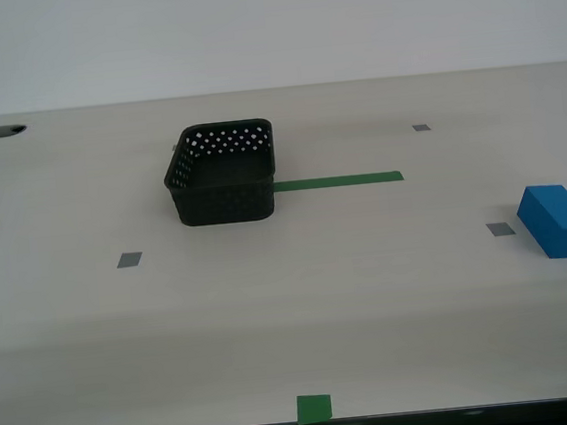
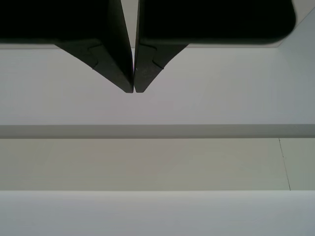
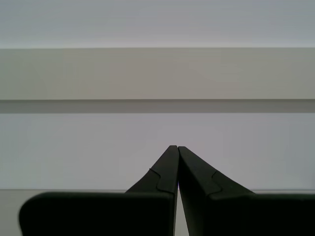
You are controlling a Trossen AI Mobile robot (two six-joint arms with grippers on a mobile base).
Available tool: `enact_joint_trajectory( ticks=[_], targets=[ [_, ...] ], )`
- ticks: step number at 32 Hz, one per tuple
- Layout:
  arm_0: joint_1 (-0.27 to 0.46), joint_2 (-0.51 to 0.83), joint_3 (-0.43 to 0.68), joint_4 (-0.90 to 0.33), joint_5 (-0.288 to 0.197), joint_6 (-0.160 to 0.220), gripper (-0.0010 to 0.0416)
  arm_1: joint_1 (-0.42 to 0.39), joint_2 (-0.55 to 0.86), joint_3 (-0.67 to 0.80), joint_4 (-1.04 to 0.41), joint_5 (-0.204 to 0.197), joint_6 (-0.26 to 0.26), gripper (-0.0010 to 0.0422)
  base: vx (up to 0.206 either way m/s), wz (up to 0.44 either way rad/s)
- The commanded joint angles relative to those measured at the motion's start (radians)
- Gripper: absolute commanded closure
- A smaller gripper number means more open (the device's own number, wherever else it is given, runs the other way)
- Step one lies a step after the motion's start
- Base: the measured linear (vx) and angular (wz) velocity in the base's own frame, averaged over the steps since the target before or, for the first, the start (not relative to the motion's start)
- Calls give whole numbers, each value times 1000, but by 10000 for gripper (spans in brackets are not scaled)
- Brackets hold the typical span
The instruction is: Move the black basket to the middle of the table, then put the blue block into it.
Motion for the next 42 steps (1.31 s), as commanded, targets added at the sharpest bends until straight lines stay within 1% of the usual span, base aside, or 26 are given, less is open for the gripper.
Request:
enact_joint_trajectory(
  ticks=[1,42],
  targets=[
    [0,0,1,3,0,2,405,1,0,0,3,1,-1,412,0,0],
    [0,0,1,3,0,2,405,0,0,0,3,1,-1,412,0,0]
  ],
)
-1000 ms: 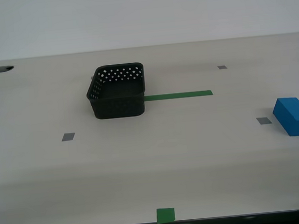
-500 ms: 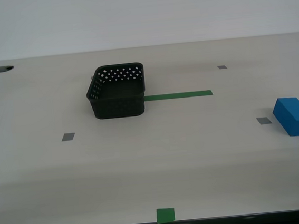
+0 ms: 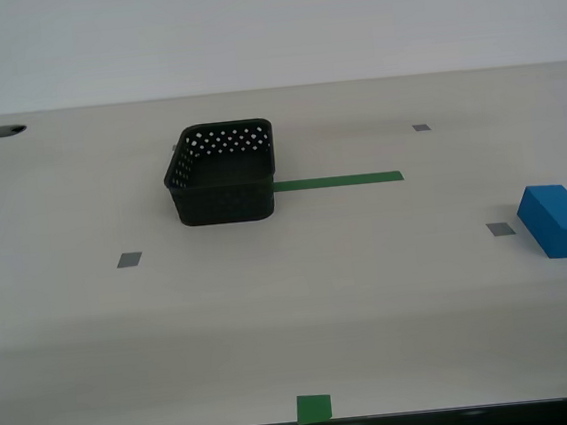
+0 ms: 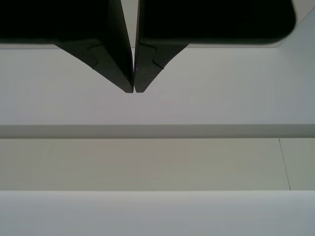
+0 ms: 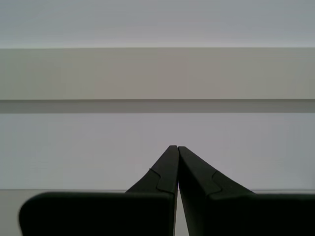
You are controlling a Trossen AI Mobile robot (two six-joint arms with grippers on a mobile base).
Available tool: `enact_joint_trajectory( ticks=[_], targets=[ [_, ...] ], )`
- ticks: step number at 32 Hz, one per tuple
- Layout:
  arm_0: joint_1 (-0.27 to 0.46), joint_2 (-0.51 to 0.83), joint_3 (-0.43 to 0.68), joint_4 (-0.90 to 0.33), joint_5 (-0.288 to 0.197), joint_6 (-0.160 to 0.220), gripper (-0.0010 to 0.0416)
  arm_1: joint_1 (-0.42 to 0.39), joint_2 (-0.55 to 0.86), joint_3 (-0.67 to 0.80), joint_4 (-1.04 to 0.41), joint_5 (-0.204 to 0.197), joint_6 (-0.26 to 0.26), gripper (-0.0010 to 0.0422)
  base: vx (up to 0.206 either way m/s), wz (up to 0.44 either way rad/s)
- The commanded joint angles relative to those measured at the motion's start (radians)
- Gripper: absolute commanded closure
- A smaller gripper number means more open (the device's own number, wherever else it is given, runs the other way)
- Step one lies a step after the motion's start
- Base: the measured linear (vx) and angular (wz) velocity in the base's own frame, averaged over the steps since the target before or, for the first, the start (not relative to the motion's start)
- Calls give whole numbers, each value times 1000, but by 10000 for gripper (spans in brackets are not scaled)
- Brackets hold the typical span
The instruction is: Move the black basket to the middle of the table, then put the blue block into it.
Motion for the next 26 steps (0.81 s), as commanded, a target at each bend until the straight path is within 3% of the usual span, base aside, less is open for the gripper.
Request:
enact_joint_trajectory(
  ticks=[1,7,10,12,15,18,22,26],
  targets=[
    [0,0,2,5,1,2,405,0,0,0,4,1,-1,412,0,0],
    [0,0,41,2,0,2,405,0,0,18,2,2,-3,412,0,0],
    [0,0,71,-25,0,2,405,0,0,42,-25,5,-37,412,0,0],
    [1,0,109,-113,0,2,405,-1,0,116,-221,15,-84,412,0,0],
    [1,0,180,-320,0,1,405,-1,32,297,-663,15,-77,412,0,0],
    [2,0,237,-466,0,1,405,-3,76,426,-881,25,-59,412,0,0],
    [2,0,335,-719,0,1,405,-32,172,606,-1121,109,-58,412,0,0],
    [3,0,405,-921,0,2,405,-82,266,706,-1252,110,-57,412,0,0]
  ],
)
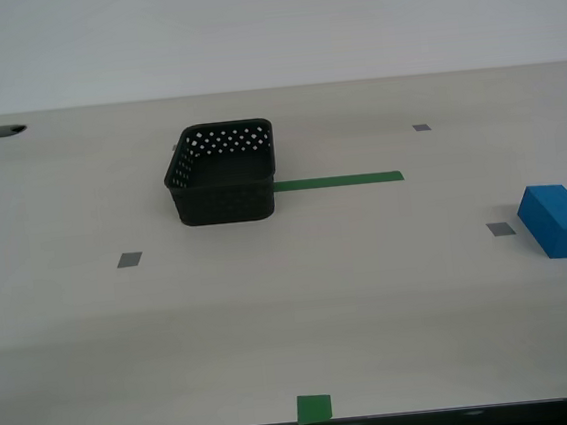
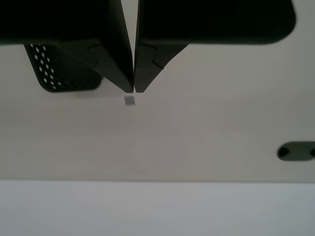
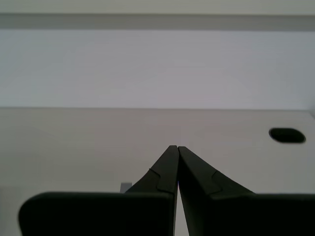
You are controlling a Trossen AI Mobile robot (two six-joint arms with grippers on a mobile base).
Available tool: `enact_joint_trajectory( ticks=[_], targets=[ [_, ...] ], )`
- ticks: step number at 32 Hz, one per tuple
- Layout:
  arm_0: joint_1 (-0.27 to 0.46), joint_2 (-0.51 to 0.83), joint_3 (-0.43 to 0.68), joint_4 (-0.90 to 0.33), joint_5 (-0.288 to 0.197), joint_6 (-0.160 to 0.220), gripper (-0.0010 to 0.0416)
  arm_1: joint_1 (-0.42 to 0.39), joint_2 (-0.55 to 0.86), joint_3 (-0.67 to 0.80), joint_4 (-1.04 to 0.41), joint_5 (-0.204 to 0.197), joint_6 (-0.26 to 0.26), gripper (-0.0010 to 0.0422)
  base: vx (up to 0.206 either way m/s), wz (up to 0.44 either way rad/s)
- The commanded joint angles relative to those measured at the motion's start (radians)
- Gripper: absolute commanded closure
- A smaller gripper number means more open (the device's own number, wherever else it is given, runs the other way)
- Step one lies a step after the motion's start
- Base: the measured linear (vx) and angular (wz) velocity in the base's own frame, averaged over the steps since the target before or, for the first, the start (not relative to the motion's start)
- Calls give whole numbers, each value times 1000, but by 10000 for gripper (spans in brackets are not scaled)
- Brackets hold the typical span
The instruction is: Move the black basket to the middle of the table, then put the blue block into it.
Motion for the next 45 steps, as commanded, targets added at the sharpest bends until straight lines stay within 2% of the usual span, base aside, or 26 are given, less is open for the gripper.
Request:
enact_joint_trajectory(
  ticks=[1,8,11,17,23,25,28,33,37,40,43,45],
  targets=[
    [0,0,59,-182,0,3,406,-56,94,78,-108,6,0,412,0,0],
    [2,0,83,-467,0,3,406,-173,312,132,-142,6,21,412,0,0],
    [2,0,68,-536,0,3,406,-198,402,131,-143,6,21,412,0,0],
    [3,0,26,-551,0,3,405,-212,540,132,-143,6,21,412,0,0],
    [3,0,-18,-546,0,3,406,-223,619,132,-101,6,21,409,0,0],
    [3,0,-23,-543,0,3,406,-228,633,132,-76,8,14,397,0,0],
    [3,0,-23,-535,0,3,406,-238,652,135,-50,12,10,354,0,0],
    [4,0,-23,-527,0,4,406,-257,658,133,-32,13,-55,239,0,0],
    [4,0,-21,-518,0,4,405,-290,724,134,-35,12,-76,162,0,0],
    [4,0,-21,-517,0,5,406,-310,777,134,-26,12,-105,143,0,0],
    [4,0,-22,-518,0,4,406,-318,810,134,8,11,-132,145,0,0],
    [4,0,-22,-517,0,4,405,-319,813,135,11,-14,-134,157,0,0]
  ],
)
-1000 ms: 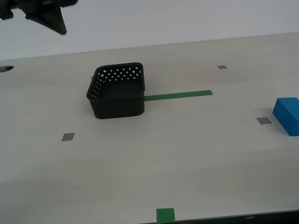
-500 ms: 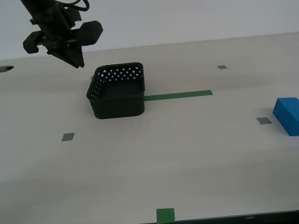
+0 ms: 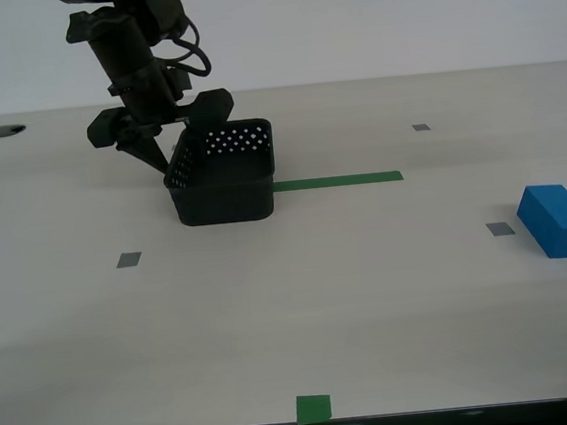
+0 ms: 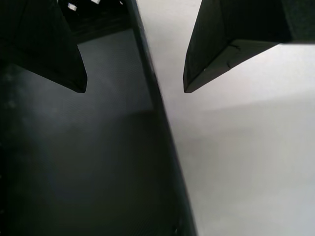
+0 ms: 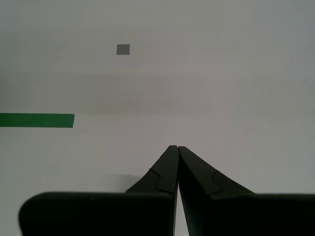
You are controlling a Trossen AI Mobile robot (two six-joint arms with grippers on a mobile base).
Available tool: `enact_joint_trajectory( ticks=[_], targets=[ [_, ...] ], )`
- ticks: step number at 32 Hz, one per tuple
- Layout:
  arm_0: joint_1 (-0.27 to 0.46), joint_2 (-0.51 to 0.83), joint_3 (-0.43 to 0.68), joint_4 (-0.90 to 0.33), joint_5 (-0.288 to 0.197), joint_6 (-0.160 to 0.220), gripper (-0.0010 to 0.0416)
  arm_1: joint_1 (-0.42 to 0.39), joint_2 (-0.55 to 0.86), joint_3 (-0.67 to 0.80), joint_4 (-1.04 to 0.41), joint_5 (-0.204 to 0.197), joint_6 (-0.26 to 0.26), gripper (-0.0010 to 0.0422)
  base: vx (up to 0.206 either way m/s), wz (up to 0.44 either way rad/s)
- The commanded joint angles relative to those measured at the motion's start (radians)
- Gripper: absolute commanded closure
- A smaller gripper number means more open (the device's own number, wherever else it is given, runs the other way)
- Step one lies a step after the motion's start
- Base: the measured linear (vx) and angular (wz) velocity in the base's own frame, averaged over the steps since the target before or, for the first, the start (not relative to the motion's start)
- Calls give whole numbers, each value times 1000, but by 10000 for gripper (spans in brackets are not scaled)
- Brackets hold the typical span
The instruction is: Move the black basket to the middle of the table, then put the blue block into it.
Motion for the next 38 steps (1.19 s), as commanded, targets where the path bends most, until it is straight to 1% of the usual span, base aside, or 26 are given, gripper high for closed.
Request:
enact_joint_trajectory(
  ticks=[1,3,4,6,9,10,11,13,15,16,17,19,20,22,24,27,29,31,34,35,36,38],
  targets=[
    [0,0,1,0,0,1,405,-1,3,1,10,-36,-6,165,0,0],
    [0,0,1,0,0,1,406,-1,3,2,13,-84,-9,186,0,0],
    [0,0,1,0,0,1,405,-2,3,3,13,-98,-11,199,0,0],
    [0,0,1,2,0,1,406,-3,4,3,12,-98,-14,237,0,0],
    [0,0,1,3,0,1,405,-11,6,3,12,-93,-11,310,0,0],
    [0,0,1,4,0,1,406,-12,6,3,13,-85,-11,325,0,0],
    [0,0,1,5,0,1,406,-15,6,3,14,-69,-10,363,0,0],
    [0,0,1,5,0,1,406,-20,6,3,18,-52,-2,418,0,0],
    [0,0,1,5,0,1,406,-23,6,3,25,-46,0,407,0,0],
    [0,0,1,5,0,1,406,-23,6,2,26,-46,0,412,0,0],
    [0,0,1,5,0,1,406,-24,6,3,26,-35,0,415,0,0],
    [0,0,1,5,0,1,406,-31,5,5,24,8,-7,415,0,0],
    [0,0,1,5,0,1,406,-38,5,9,18,23,-15,413,0,0],
    [0,0,1,5,0,1,406,-58,5,21,6,42,-19,413,0,0],
    [1,0,1,5,0,1,406,-93,5,42,-13,51,-19,413,0,0],
    [0,0,1,5,0,1,405,-151,5,75,-26,51,-21,413,0,0],
    [1,0,1,5,0,1,406,-208,5,111,-26,50,-27,413,0,0],
    [1,0,1,4,0,1,405,-234,5,128,-18,48,-29,413,0,0],
    [1,0,1,4,0,1,406,-250,5,134,10,48,-48,413,0,0],
    [1,0,1,4,0,1,405,-250,5,133,13,37,-52,413,0,0],
    [1,0,1,4,0,1,406,-250,5,130,13,27,-51,412,0,0],
    [1,0,1,4,0,1,405,-250,5,129,13,28,-38,412,0,0]
  ],
)
